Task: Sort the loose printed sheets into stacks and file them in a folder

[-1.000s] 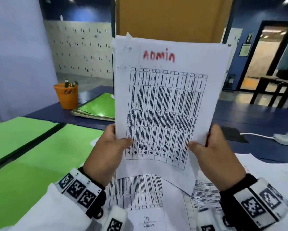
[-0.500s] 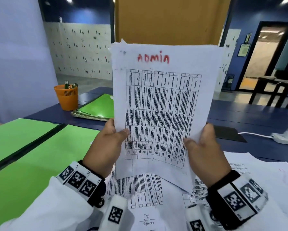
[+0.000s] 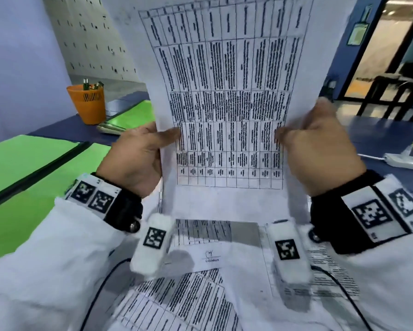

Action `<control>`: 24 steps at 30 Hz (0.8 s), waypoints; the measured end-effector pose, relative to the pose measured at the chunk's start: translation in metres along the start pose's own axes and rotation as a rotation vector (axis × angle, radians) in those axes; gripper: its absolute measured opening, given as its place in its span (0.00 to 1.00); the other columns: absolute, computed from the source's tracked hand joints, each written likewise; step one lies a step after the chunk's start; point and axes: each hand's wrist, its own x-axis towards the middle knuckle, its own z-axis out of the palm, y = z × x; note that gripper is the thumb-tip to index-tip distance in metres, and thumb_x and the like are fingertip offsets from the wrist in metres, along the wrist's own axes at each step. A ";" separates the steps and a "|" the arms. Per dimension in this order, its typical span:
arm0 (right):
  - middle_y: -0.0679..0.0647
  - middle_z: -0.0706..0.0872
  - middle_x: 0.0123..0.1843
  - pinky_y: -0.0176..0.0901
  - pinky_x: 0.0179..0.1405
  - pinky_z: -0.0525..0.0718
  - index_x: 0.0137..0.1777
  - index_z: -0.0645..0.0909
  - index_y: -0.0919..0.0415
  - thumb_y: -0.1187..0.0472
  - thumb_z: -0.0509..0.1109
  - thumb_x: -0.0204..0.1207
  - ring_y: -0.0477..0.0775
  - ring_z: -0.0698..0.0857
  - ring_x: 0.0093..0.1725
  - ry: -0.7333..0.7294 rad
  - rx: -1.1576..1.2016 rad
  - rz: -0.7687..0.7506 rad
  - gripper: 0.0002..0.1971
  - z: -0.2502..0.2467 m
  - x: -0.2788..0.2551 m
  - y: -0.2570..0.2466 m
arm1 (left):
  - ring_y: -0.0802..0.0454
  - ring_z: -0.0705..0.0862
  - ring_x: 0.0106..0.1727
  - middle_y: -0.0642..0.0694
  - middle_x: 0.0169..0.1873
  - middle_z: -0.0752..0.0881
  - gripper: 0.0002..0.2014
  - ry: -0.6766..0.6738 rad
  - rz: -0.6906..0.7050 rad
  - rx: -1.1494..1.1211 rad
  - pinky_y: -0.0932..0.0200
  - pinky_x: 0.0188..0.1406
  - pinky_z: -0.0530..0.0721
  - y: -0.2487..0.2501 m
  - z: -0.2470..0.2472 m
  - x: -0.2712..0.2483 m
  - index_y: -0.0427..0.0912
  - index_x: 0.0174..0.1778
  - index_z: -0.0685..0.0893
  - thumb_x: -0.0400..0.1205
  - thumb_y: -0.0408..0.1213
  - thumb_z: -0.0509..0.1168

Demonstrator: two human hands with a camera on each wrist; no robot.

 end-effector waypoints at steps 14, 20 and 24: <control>0.54 0.88 0.48 0.50 0.47 0.89 0.51 0.79 0.55 0.36 0.78 0.62 0.52 0.89 0.46 -0.587 -0.344 0.233 0.27 -0.028 0.034 0.061 | 0.55 0.88 0.37 0.50 0.39 0.89 0.08 0.322 0.021 0.335 0.54 0.42 0.93 -0.024 -0.030 0.022 0.38 0.58 0.85 0.87 0.35 0.65; 0.45 0.87 0.56 0.46 0.63 0.81 0.58 0.78 0.50 0.45 0.87 0.59 0.50 0.85 0.57 -0.961 -1.020 0.138 0.30 -0.020 0.038 0.102 | 0.78 0.80 0.25 0.52 0.33 0.73 0.13 0.557 0.045 0.295 0.81 0.27 0.75 -0.021 -0.045 0.033 0.54 0.37 0.72 0.87 0.45 0.66; 0.40 0.85 0.48 0.48 0.61 0.82 0.56 0.79 0.45 0.43 0.87 0.54 0.48 0.84 0.50 -0.951 -1.020 0.142 0.31 -0.014 0.044 0.116 | 0.41 0.82 0.65 0.53 0.31 0.66 0.21 0.569 0.083 0.549 0.68 0.33 0.63 -0.014 -0.034 0.024 0.55 0.33 0.61 0.89 0.43 0.64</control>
